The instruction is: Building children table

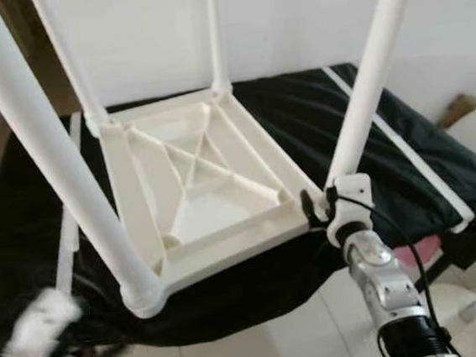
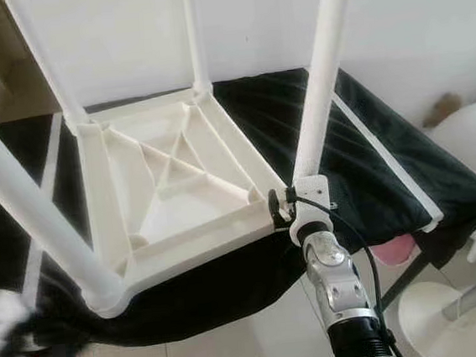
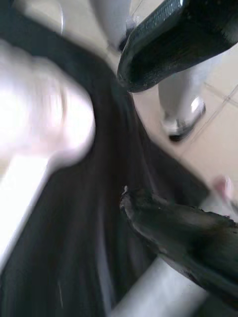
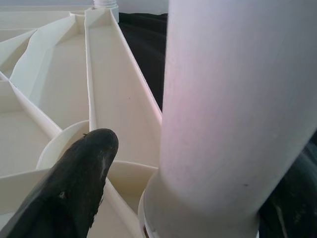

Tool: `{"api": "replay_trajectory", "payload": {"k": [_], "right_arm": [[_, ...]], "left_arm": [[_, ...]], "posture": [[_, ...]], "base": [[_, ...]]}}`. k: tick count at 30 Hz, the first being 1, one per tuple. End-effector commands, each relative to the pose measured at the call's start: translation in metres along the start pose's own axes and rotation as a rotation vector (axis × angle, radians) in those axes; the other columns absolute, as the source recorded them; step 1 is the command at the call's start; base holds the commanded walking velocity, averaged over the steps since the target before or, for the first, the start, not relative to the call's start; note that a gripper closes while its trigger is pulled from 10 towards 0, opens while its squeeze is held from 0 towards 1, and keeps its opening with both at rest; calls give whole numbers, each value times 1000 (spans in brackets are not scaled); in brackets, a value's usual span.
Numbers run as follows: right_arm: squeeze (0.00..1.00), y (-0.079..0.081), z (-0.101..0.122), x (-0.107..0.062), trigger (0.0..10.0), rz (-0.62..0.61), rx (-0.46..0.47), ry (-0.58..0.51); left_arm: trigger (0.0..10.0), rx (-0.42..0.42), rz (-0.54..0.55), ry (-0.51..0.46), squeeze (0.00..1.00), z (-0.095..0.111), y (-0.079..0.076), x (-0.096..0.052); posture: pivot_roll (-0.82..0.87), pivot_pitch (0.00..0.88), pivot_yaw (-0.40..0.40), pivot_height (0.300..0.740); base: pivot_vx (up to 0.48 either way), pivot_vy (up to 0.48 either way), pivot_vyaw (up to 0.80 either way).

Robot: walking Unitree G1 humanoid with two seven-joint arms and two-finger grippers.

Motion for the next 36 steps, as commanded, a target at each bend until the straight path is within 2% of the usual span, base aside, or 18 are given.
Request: {"api": "replay_trajectory", "payload": {"k": [1, 4, 6, 7, 8, 9, 11, 13, 14, 16, 19, 21, 22, 24, 31, 33, 35, 36], "right_arm": [[0, -1, -4, 0, 10000, 1, 7, 9], [0, -1, -5, -1, 10000, -2, 7, 10], [0, -1, -5, -1, 10000, -2, 7, 10], [0, -1, -7, -3, 10000, -9, 13, 10], [0, -1, -7, -3, 10000, -9, 13, 10], [0, 0, -8, -6, 10000, -12, 21, 8], [0, 0, -8, -6, 10000, -12, 21, 8], [0, 7, -15, -16, 10000, 7, 35, 19], [0, 10, -18, -20, 10000, 19, 36, 25], [0, 10, -18, -20, 10000, 19, 36, 25], [0, 13, -23, -26, 10000, 36, 31, 37], [0, 13, -23, -26, 10000, 36, 31, 37], [0, 13, -26, -32, 10000, 50, 22, 47], [0, 12, -29, -37, 10000, 59, 13, 56], [0, 8, -32, -50, 10000, 70, 3, 66], [0, 7, -32, -58, 10000, 85, 3, 71], [0, 8, -33, -60, 10000, 91, 1, 73], [0, 10, -31, -64, 10000, 113, -3, 69]], "left_arm": [[10000, 14, 51, 19, 0, -4, 12, -7], [10000, 20, 141, 31, 0, -5, 33, -11], [10000, 20, 141, 31, 0, -5, 33, -11], [10000, 42, 249, 12, 0, 0, 58, -13], [10000, 42, 249, 12, 0, 0, 58, -13], [10000, 39, 344, -11, 0, 6, 80, -14], [10000, 39, 344, -11, 0, 6, 80, -14], [10000, 53, 513, -97, 0, 27, 118, -9], [10000, 58, 566, -132, 0, 34, 128, -6], [10000, 58, 566, -132, 0, 34, 128, -6], [10000, 27, 650, -197, 0, 46, 146, -2], [10000, 27, 650, -197, 0, 46, 146, -2], [10000, -21, 697, -260, 0, 54, 159, 3], [10000, -77, 718, -318, 0, 62, 167, 10], [10000, -133, 680, -429, 0, 82, 168, 30], [10000, -124, 620, -466, 0, 90, 160, 46], [10000, -120, 599, -476, 0, 92, 157, 51], [10000, -103, 516, -500, 0, 98, 143, 61]], "posture": [[117, 0, -7, 740], [106, 0, 8, 740], [106, 0, 8, 740], [93, 0, 18, 740], [93, 0, 18, 740], [77, 0, 27, 740], [77, 0, 27, 740], [52, 0, 36, 740], [52, 0, 36, 740], [52, 0, 36, 740], [40, 0, 38, 740], [40, 0, 38, 740], [20, 0, 42, 740], [-2, 0, 45, 740], [-19, 0, 48, 740], [-33, 0, 52, 740], [-33, 0, 52, 740], [-38, 0, 52, 740]], "base": [[0, 0, 0], [0, 0, 0], [0, 0, 0], [0, 0, 0], [0, 0, 0], [0, 0, 0], [0, 0, 0], [0, 0, 0], [0, 0, 0], [0, 0, 0], [0, 0, 0], [0, 0, 0], [0, 0, 0], [0, 0, 0], [0, 0, 0], [0, 0, 0], [0, 0, 0], [0, 0, 0]]}}
Point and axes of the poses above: a point about 5 cm out from each wrist's last joint towards the gripper, its own x axis pointing out of the wrist towards the gripper, its own z axis along the axis of the wrist's last joint, y = z × x, the point moved 5 cm from there along x, pointing out of the wrist towards the gripper, and after that the axes turned 11 degrees about x, right-handed, at the moved point
